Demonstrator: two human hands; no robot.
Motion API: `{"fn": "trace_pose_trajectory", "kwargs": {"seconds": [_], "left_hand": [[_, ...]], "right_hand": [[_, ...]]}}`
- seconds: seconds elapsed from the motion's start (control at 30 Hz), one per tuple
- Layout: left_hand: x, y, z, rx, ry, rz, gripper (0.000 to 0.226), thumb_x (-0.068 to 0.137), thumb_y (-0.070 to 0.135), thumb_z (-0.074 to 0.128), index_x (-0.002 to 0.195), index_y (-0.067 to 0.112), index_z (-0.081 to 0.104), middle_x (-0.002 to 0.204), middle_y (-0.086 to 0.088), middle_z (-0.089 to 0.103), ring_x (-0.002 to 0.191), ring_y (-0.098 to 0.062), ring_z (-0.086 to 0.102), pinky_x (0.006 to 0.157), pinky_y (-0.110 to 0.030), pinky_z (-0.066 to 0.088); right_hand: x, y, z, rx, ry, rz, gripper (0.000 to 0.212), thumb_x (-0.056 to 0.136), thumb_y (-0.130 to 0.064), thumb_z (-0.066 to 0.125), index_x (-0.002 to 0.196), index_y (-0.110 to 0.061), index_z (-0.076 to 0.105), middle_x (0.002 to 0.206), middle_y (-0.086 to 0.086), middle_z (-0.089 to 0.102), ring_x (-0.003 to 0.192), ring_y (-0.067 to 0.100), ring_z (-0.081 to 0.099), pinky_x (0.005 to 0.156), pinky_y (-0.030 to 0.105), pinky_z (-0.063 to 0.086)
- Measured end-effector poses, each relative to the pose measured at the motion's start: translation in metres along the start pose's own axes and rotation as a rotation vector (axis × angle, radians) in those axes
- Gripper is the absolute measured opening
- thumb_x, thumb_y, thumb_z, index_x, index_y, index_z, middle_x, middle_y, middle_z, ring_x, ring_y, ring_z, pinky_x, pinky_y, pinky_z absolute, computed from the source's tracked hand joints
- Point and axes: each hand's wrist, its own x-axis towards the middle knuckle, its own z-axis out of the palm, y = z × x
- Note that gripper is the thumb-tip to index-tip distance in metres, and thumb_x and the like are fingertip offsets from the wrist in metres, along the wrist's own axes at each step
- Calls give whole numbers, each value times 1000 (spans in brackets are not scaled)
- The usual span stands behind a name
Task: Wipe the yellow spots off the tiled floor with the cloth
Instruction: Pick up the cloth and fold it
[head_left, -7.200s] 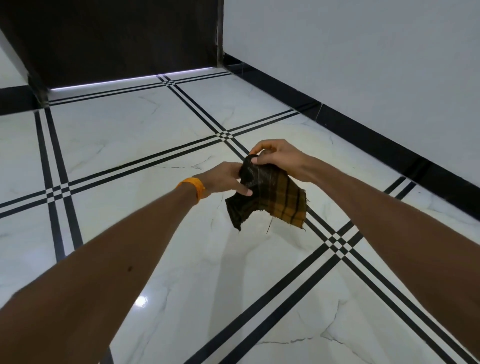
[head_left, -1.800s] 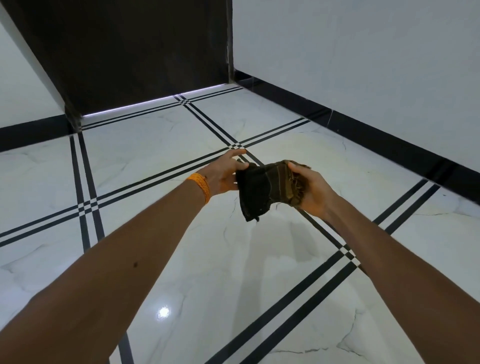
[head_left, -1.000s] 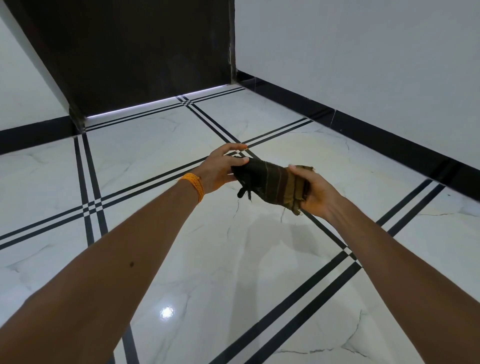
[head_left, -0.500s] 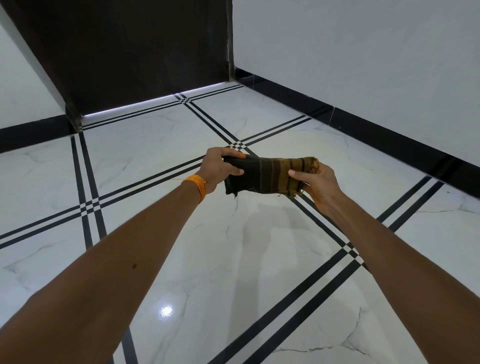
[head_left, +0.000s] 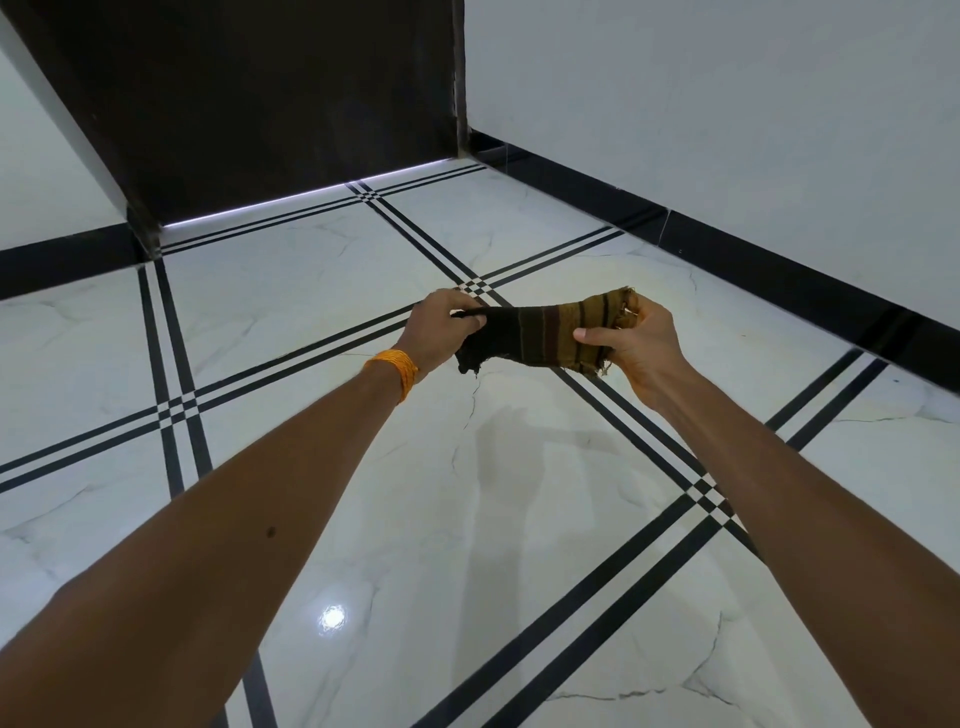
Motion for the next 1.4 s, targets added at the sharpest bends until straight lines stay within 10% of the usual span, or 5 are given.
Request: {"fn": "trace_pose_trajectory", "kwargs": {"seconds": [0.2,0.6,0.87,1.0,1.4], "left_hand": [[-8,2,5,-86,-292,-143,7,73,17,46,70,11,47,80,-7,46,84,-27,42,71,-32,34],[-13,32,28,-448,-713,-242,42,92,32,66,127,11,60,123,-13,69,116,-28,65,102,-37,51],[-22,37,37,-788,-556,-441,43,96,29,59,133,8,52,116,-16,69,101,-29,69,84,-37,57],[-18,37,38,-943,-444,-472,39,97,28,58,131,11,55,122,-16,67,108,-32,66,85,-41,57],[-6,31,45,-576,-287,-327,38,102,30,49,139,17,49,131,-10,62,120,-28,60,101,-46,51]], "right_hand": [[6,-10,11,-110,7,-68,20,84,-10,80,102,-3,73,96,12,76,95,27,74,80,40,63],[14,-45,28,-346,-121,-97,21,81,-15,83,99,-12,74,95,3,73,91,14,69,70,23,55],[14,-2,19,-303,180,249,53,94,-44,65,128,-4,59,125,19,63,112,31,63,98,45,54],[-13,7,15,292,-153,689,71,90,-63,59,129,-4,57,128,21,66,117,38,64,97,49,54],[-4,11,22,176,-261,280,36,95,-25,68,129,-16,64,126,13,71,120,33,65,103,52,52]]}}
